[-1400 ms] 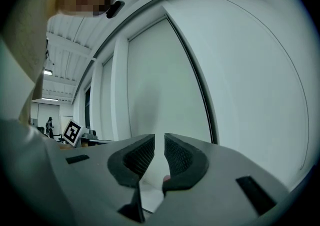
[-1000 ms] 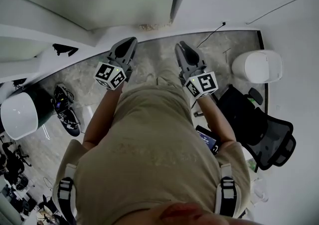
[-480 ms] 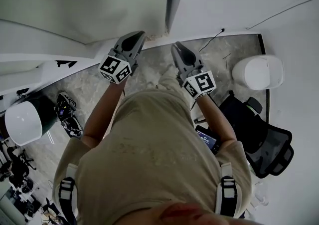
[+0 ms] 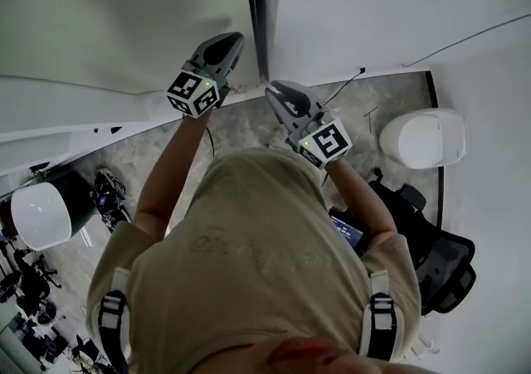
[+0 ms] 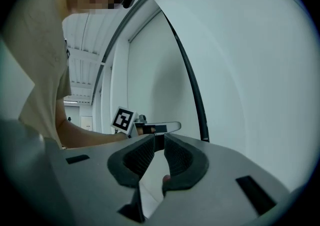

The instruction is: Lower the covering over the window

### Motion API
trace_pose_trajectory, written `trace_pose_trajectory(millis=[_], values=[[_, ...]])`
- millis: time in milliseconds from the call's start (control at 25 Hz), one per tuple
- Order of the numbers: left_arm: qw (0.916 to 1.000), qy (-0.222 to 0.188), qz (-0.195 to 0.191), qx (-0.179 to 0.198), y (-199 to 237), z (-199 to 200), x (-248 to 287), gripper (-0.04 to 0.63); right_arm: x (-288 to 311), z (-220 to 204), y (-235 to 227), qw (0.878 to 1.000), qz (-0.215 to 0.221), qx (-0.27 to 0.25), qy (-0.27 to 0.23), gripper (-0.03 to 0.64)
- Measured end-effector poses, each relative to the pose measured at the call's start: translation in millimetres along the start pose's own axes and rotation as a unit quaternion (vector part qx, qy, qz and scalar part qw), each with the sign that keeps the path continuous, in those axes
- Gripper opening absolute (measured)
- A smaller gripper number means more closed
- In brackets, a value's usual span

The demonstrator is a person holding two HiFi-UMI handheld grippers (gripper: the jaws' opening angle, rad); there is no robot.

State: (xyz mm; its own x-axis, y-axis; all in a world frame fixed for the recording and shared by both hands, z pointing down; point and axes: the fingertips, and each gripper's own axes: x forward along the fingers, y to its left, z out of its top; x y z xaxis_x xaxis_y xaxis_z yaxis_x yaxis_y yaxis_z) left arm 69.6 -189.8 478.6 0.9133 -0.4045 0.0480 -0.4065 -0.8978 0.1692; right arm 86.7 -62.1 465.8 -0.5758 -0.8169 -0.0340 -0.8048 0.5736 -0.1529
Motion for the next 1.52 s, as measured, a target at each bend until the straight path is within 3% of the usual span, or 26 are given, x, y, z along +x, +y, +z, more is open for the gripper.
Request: trace_pose_trajectory(millis=[320,440,680,880,1080,1160,1520], values=[[0.9997,0.015,0.008,0.018,51,8,72,0.022,9,-18,-40,0.998,0.023,-0.001,0.053,0.048],[0.9991,0.027,-0.004,0.034,63,11,85,0.101,20,-15,-41,0.997,0.015,-0.008,0.07,0.048],[0.997,0.052,-0.029,0.049,101,11,104,0.146,70,-10,-36,0.999,-0.007,-0.001,0.035,0.048],[0.9935,0.055,-0.076,0.065,96,16,126,0.146,77,-8,-35,0.998,-0.048,0.001,0.041,0.048],[0.9896,0.042,-0.121,0.067,107,21,128,0.125,100,-16,-33,0.995,-0.085,0.003,0.057,0.048],[0.9883,0.036,-0.129,0.072,107,22,122,0.021,103,-17,-33,0.994,-0.096,0.001,0.06,0.048],[0.979,0.04,-0.184,0.078,69,0,61,0.017,117,29,-50,0.987,-0.155,-0.042,-0.004,0.048]])
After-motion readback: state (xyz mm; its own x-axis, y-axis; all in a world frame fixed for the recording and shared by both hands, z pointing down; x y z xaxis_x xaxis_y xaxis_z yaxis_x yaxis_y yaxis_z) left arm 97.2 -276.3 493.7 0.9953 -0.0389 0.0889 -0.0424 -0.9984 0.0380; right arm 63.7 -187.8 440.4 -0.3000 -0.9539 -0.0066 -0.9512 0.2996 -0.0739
